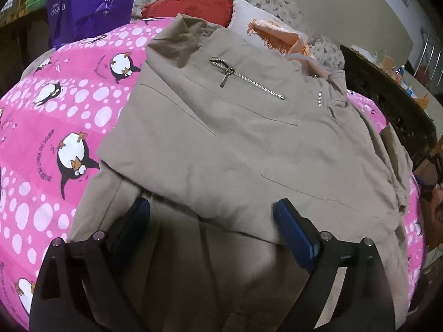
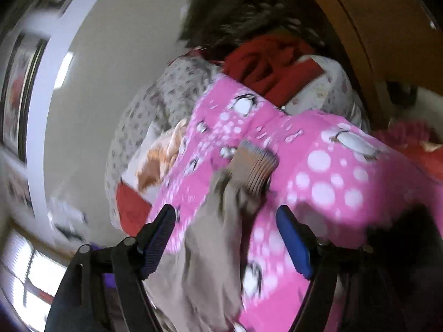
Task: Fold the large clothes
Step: 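Lift the held sleeve with the right gripper and lay it across the body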
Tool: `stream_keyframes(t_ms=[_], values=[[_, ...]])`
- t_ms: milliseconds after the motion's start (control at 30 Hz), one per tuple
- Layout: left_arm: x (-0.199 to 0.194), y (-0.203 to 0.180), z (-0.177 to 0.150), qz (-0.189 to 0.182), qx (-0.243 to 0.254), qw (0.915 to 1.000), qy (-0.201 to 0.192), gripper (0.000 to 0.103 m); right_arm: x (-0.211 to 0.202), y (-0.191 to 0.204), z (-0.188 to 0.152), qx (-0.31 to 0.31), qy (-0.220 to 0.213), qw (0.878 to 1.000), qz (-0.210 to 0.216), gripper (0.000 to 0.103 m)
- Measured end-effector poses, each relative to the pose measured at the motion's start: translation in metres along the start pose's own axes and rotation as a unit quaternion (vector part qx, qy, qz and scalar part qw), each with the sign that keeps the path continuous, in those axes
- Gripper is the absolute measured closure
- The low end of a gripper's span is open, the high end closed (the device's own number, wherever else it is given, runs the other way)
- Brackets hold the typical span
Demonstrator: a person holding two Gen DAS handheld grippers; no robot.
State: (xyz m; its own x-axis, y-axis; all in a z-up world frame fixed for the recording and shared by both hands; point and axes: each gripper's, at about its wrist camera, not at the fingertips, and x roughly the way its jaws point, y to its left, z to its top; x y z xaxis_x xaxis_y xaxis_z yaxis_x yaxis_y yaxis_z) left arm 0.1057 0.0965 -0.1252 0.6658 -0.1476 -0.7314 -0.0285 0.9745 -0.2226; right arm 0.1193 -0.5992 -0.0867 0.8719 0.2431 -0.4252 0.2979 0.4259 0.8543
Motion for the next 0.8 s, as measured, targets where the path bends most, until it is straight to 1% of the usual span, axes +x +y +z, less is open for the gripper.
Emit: stream_keyframes(t_ms=[33,67,100,133,233,333,367,400,433,467,533,600,667,733,800], values=[[0.0,0.001,0.0,-0.001,-0.002,1.0,-0.001,0.011,0.009,-0.006,0.002,0.021,0.011,1.0,0.015,0.028],[0.0,0.002,0.0,-0.003,-0.005,1.0,-0.002,0.011,0.026,-0.011,0.003,0.042,0.034,0.998,0.024,0.03],[0.0,0.003,0.001,-0.006,-0.009,0.9999,-0.003,0.011,0.032,-0.012,0.005,0.04,0.04,0.998,0.012,0.031],[0.0,0.004,0.001,-0.008,-0.011,0.9999,-0.004,0.011,0.038,-0.011,0.007,0.033,0.037,0.999,-0.001,0.031],[0.001,0.004,0.001,-0.006,-0.012,0.9999,-0.004,0.011,0.052,-0.005,0.008,0.02,0.03,0.999,0.0,0.03],[0.001,0.004,0.002,-0.004,-0.012,0.9999,-0.004,0.011,0.064,0.0,0.01,0.001,0.021,0.999,-0.027,0.037],[0.001,0.004,0.002,-0.005,-0.012,0.9999,-0.004,0.011,0.067,0.0,0.009,0.001,0.021,0.999,-0.04,0.047],[0.001,0.004,0.002,-0.005,-0.012,0.9999,-0.004,0.011,0.07,-0.002,0.009,0.005,0.023,0.998,-0.052,0.064],[0.001,0.004,0.002,-0.004,-0.011,0.9999,-0.003,0.011,0.072,-0.006,0.008,0.013,0.027,0.997,-0.067,0.075],[0.001,0.004,0.002,-0.004,-0.011,0.9999,-0.003,0.011,0.075,-0.007,0.008,0.017,0.027,0.997,-0.073,0.089],[0.001,0.003,0.002,-0.003,-0.011,0.9999,-0.003,0.01,0.065,-0.004,0.007,0.008,0.012,0.997,-0.071,0.091],[0.001,0.004,0.002,-0.005,-0.011,0.9999,-0.002,0.01,0.039,0.014,0.005,-0.025,-0.021,0.997,-0.068,0.091],[0.001,0.004,0.002,-0.007,-0.012,0.9999,-0.002,0.009,0.005,0.035,0.006,-0.053,-0.058,0.995,-0.06,0.091],[0.001,0.005,0.002,-0.009,-0.012,0.9999,-0.002,0.009,-0.041,0.065,0.011,-0.097,-0.102,0.988,-0.056,0.091],[0.001,0.006,0.002,-0.013,-0.014,0.9998,-0.002,0.008,-0.086,0.092,0.016,-0.133,-0.135,0.98,-0.061,0.091]])
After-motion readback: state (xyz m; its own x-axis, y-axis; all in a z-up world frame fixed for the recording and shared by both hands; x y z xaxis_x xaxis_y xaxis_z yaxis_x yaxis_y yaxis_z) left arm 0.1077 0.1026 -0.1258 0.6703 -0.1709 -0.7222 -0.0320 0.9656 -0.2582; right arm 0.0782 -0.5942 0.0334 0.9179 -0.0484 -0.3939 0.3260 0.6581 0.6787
